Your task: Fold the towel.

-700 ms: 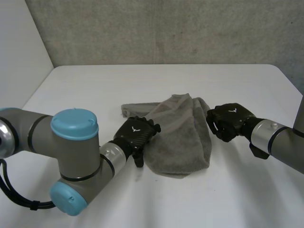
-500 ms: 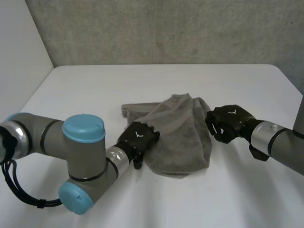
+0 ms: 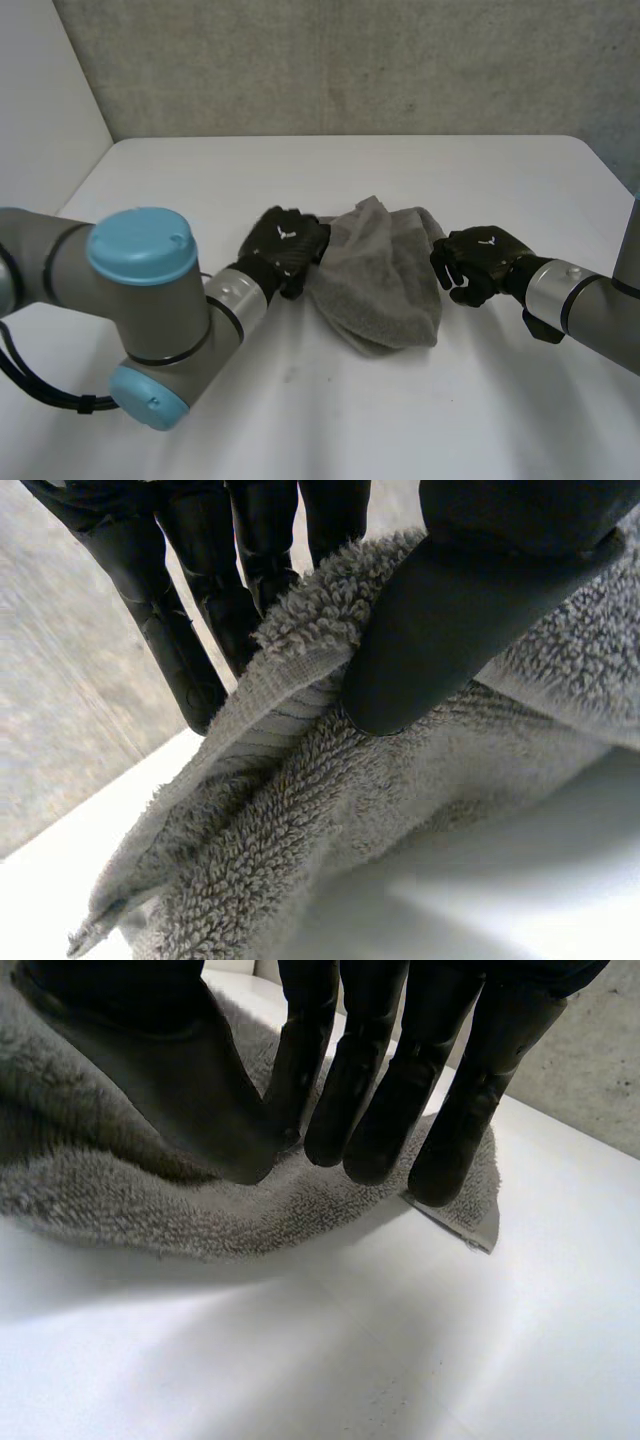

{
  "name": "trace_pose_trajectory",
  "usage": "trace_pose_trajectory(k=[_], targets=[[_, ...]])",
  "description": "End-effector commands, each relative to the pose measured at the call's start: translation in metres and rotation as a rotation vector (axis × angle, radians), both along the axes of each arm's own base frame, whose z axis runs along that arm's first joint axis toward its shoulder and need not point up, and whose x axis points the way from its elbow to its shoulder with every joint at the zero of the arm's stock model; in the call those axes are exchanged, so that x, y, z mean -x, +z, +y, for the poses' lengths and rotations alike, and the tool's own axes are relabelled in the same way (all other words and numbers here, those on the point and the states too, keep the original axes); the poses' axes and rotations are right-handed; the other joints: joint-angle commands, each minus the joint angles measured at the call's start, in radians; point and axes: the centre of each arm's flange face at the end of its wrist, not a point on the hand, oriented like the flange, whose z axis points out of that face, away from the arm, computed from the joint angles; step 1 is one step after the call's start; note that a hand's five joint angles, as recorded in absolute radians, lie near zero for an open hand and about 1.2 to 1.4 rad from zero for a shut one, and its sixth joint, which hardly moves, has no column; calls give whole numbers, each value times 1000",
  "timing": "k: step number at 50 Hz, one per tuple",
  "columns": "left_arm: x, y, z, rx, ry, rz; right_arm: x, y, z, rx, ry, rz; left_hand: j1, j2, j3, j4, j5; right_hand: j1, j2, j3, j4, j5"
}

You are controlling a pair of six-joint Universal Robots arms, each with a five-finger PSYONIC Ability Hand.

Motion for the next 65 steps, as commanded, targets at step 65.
trace_pose_trajectory(k=[65], targets=[[-104,91,-6,-9,397,79,22,153,33,147,103,320,215,181,182,182,204,253,251,254,251,255]])
